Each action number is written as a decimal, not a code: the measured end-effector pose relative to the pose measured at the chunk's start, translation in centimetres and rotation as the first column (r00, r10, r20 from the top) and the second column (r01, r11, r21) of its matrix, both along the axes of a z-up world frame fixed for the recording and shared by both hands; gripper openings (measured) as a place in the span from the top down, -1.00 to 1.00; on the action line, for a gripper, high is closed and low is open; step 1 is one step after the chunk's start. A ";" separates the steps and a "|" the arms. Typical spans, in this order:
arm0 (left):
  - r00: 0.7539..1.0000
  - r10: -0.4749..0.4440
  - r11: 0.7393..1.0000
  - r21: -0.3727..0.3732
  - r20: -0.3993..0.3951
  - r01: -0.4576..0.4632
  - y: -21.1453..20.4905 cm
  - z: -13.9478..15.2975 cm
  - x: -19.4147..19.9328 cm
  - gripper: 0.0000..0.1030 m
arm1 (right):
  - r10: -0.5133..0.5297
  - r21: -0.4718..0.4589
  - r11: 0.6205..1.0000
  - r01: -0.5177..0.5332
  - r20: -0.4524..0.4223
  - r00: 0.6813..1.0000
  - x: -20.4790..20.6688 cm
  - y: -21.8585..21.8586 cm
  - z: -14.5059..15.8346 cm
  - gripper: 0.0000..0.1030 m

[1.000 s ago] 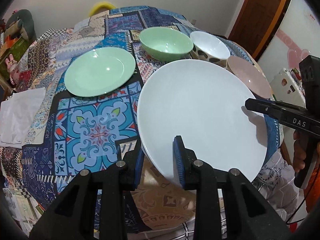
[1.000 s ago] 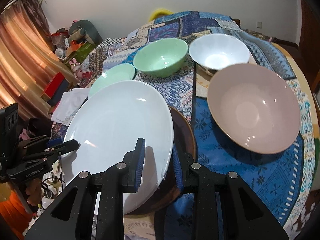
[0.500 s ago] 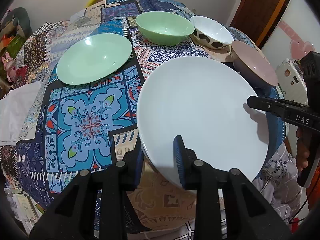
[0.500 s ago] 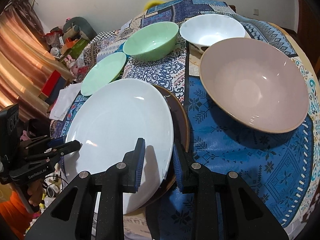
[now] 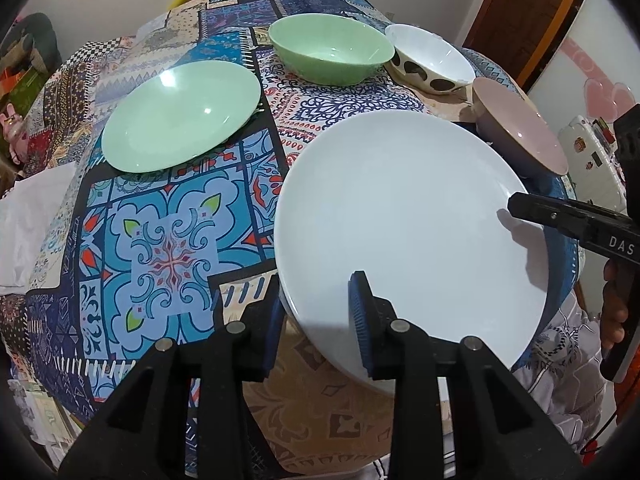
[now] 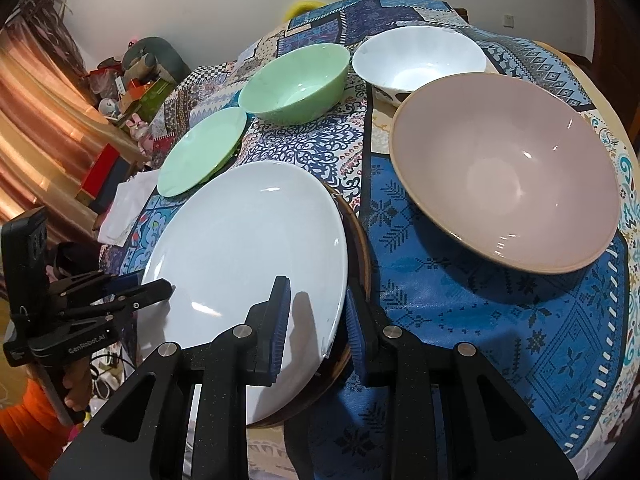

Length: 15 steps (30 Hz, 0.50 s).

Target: Organize plates and bowls

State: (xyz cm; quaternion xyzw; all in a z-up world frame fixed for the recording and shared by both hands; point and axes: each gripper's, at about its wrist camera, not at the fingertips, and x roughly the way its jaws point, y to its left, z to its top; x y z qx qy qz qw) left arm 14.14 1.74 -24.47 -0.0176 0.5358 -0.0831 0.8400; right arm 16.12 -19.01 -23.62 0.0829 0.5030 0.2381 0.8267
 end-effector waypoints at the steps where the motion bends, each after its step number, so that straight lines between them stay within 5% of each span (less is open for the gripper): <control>1: 1.000 -0.002 1.000 -0.001 -0.001 0.002 0.0 0.0 0.1 0.38 | 0.001 -0.002 1.000 -0.001 0.002 1.000 -0.1 -0.1 0.1 0.51; 15: 0.999 -0.045 0.999 0.028 0.029 0.045 -0.9 0.0 -0.4 0.25 | 0.009 -0.097 0.995 0.000 0.091 0.996 -1.0 -0.2 1.1 0.47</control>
